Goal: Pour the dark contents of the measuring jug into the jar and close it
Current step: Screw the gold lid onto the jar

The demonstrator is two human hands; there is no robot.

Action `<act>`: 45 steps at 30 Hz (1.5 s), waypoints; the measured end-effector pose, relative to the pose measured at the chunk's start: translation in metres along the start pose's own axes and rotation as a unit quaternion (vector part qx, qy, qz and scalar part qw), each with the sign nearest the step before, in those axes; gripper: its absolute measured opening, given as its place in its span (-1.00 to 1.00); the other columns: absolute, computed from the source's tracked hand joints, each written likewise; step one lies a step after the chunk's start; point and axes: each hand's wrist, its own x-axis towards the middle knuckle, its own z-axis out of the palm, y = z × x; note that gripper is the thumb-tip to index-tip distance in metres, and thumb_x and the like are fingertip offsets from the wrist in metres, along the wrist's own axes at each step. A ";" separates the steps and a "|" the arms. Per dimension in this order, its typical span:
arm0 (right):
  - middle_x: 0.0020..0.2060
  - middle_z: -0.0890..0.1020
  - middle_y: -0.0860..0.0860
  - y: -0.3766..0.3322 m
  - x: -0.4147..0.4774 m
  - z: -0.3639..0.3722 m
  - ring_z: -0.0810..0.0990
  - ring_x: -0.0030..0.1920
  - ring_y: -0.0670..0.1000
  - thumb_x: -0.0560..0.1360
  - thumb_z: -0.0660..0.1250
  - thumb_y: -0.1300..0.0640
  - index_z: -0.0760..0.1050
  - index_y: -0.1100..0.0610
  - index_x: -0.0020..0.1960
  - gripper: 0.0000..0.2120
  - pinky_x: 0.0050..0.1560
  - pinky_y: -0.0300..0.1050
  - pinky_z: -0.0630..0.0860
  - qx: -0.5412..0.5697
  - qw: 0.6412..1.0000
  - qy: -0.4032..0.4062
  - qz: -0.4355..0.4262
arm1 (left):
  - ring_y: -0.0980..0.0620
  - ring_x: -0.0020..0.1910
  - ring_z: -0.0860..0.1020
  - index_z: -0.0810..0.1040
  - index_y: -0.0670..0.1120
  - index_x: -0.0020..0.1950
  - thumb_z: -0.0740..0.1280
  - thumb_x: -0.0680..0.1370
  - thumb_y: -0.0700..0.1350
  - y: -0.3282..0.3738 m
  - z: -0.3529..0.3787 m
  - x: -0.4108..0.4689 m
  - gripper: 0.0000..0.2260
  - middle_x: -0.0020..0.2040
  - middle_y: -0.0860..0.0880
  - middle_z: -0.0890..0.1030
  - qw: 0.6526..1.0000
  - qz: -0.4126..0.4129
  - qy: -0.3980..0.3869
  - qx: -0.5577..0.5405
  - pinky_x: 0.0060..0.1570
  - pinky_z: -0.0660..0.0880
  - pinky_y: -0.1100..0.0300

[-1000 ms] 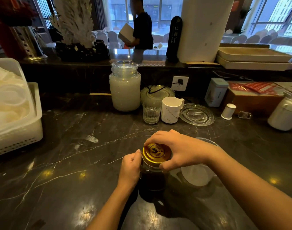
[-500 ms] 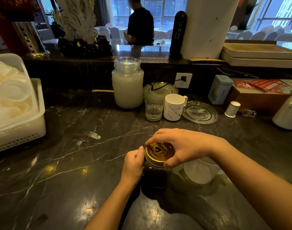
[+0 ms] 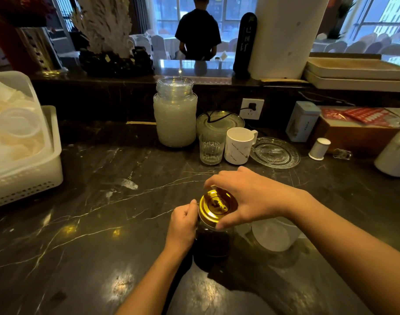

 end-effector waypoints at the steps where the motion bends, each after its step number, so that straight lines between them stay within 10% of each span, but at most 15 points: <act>1: 0.16 0.48 -0.04 -0.001 0.001 0.002 0.42 0.11 -0.06 0.29 0.32 -0.37 0.26 -0.01 0.29 -0.29 0.11 -0.05 0.34 -0.046 0.999 0.011 0.019 | -0.10 -0.36 0.38 0.44 -0.42 -0.31 0.12 0.54 0.02 0.001 0.000 0.000 -0.50 -0.39 -0.20 0.45 1.000 0.001 0.000 -0.001 -0.29 0.29 -0.02; 8: 0.24 0.38 -0.03 -0.002 -0.002 0.005 0.31 0.20 -0.06 0.35 0.40 -0.13 0.20 -0.06 0.33 -0.36 0.20 0.02 0.27 0.051 0.998 -0.031 -0.016 | -0.11 -0.34 0.40 0.45 -0.44 -0.29 0.10 0.60 -0.06 -0.001 -0.001 -0.001 -0.53 -0.37 -0.23 0.48 1.000 0.005 -0.005 -0.003 -0.27 0.30 -0.01; 21: 0.18 0.46 -0.03 -0.008 0.000 0.008 0.40 0.14 -0.03 0.31 0.19 -0.44 0.20 -0.01 0.34 -0.25 0.14 0.05 0.32 -0.068 0.997 0.032 0.037 | -0.05 -0.42 0.35 0.45 -0.19 -0.45 0.11 0.51 0.04 0.001 -0.001 -0.001 -0.57 -0.46 -0.13 0.42 1.000 0.014 0.002 0.014 -0.34 0.26 0.04; 27: 0.20 0.41 -0.05 -0.006 -0.006 0.005 0.34 0.17 -0.08 0.38 0.38 -0.11 0.25 -0.03 0.31 -0.42 0.19 -0.03 0.27 0.053 0.998 -0.022 -0.018 | -0.07 -0.38 0.36 0.46 -0.36 -0.37 0.12 0.52 0.03 0.001 0.001 -0.001 -0.51 -0.41 -0.18 0.44 1.000 0.011 0.004 0.001 -0.29 0.27 0.01; 41: 0.15 0.50 -0.01 -0.010 -0.003 0.014 0.47 0.06 -0.01 0.31 0.10 -0.49 0.14 -0.03 0.36 -0.21 0.05 -0.01 0.39 -0.080 0.994 0.056 0.058 | -0.09 -0.38 0.36 0.46 -0.23 -0.41 0.11 0.58 -0.04 0.001 0.000 -0.002 -0.57 -0.42 -0.19 0.41 1.000 0.008 0.003 0.009 -0.30 0.28 -0.01; 45: 0.29 0.33 -0.01 -0.007 -0.007 0.010 0.28 0.23 -0.01 0.39 0.31 -0.22 0.11 -0.10 0.38 -0.33 0.20 0.03 0.26 -0.017 1.000 -0.016 -0.019 | -0.11 -0.33 0.40 0.45 -0.42 -0.31 0.11 0.60 -0.08 0.000 0.001 -0.001 -0.54 -0.36 -0.23 0.47 1.000 0.006 0.007 0.004 -0.27 0.30 0.00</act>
